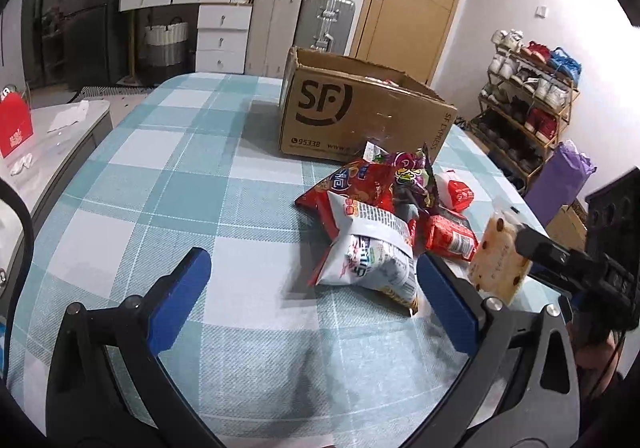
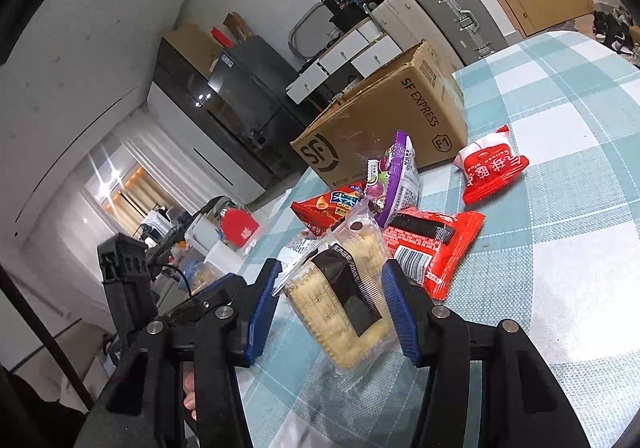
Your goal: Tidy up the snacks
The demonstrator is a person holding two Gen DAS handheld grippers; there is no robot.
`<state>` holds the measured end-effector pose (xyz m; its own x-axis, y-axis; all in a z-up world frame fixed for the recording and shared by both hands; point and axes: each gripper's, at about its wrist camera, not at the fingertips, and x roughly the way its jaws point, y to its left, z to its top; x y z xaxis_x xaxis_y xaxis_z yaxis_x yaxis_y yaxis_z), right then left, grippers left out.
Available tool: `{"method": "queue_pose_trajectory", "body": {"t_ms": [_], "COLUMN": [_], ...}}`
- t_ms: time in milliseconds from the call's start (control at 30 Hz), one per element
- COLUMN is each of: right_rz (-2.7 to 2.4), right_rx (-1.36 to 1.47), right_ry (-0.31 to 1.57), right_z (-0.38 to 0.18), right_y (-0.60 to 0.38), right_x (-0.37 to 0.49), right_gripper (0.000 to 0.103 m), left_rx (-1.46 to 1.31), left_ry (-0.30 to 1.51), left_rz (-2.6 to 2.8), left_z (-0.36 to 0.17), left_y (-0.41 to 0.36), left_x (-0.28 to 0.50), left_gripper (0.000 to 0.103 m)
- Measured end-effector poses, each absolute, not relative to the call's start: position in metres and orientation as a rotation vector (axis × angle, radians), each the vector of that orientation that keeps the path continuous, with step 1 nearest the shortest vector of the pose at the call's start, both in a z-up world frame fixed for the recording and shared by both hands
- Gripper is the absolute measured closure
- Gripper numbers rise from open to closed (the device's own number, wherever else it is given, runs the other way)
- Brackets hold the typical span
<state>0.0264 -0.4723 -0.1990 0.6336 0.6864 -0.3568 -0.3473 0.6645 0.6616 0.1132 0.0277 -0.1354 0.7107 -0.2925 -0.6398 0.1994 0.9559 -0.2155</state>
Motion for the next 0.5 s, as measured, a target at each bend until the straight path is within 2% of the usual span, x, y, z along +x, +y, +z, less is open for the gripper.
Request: {"method": "queue_pose_trajectory", "body": {"t_ms": [233,500], "right_rz": [0.636,0.627], "right_rx": [0.569,0.595], "right_ry": [0.602,0.565], "right_z": [-0.196,-0.193], "right_y": [-0.474,-0.482], "right_x": [0.019,0.014], "right_gripper": [0.05,0.051], "left_rx": [-0.139,-0.024], "left_ry": [0.79,0.857], "left_rz": [-0.241,-0.261], "left_z": [-0.131,-0.138], "left_y": [0.014,-0.014], "left_x": [0.139,0.158], "left_gripper": [0.0,0.0]}}
